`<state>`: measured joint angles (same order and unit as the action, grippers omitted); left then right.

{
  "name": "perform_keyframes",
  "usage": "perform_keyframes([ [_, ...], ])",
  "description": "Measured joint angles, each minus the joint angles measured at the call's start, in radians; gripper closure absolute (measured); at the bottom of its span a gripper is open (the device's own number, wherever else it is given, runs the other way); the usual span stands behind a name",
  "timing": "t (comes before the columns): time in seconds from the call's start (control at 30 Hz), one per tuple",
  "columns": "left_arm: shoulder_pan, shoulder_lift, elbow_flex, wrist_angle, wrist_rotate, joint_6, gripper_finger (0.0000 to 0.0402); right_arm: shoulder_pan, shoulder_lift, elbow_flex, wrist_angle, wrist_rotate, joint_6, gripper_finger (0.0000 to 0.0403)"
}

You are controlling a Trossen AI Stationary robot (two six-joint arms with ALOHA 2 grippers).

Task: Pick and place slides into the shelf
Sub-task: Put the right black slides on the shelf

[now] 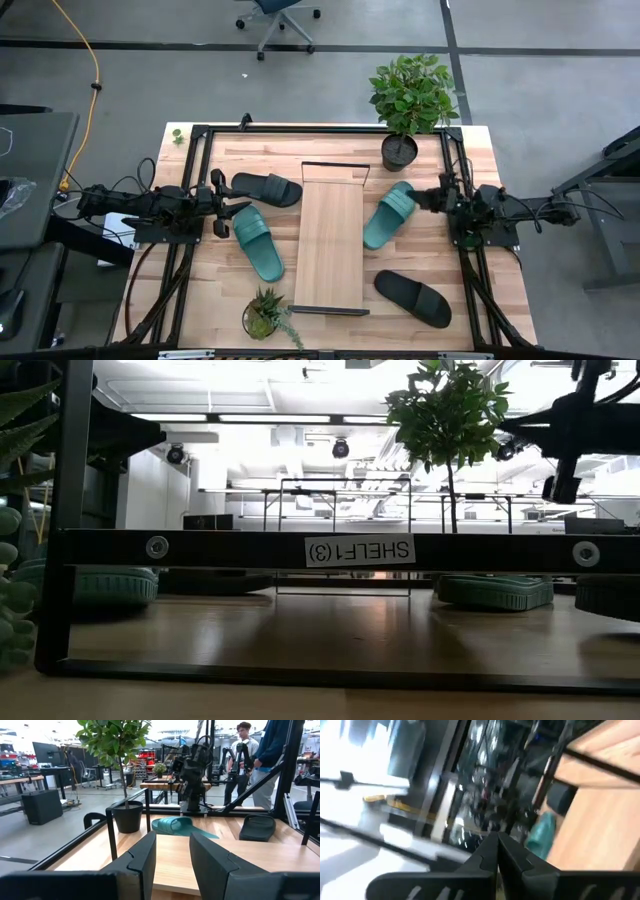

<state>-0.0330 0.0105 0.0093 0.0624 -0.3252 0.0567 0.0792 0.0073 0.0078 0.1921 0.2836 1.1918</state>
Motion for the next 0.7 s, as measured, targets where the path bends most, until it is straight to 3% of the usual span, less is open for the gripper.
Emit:
perform_keyframes([
  [0.17, 0.0, 0.0, 0.0, 0.0, 0.0, 0.017, 0.0295, 0.013, 0.02, 0.128, 0.116, -0.003, -0.265, 0.0401],
  [0.23, 0.0, 0.0, 0.0, 0.0, 0.0, 0.017, 0.0295, 0.016, 0.052, 0.238, 0.009, -0.003, -0.349, 0.0401],
  [0.37, 0.0, 0.0, 0.0, 0.0, 0.0, 0.017, 0.0295, 0.015, 0.181, 0.476, -0.443, -0.01, -0.405, 0.0401],
  [0.47, 0.0, 0.0, 0.0, 0.0, 0.0, 0.017, 0.0295, 0.015, 0.309, 0.606, -0.684, -0.063, -0.414, 0.04],
  [0.7, 0.0, 0.0, 0.0, 0.0, 0.0, 0.017, 0.0295, 0.015, 0.557, 0.756, -0.782, -0.157, -0.507, 0.0388],
])
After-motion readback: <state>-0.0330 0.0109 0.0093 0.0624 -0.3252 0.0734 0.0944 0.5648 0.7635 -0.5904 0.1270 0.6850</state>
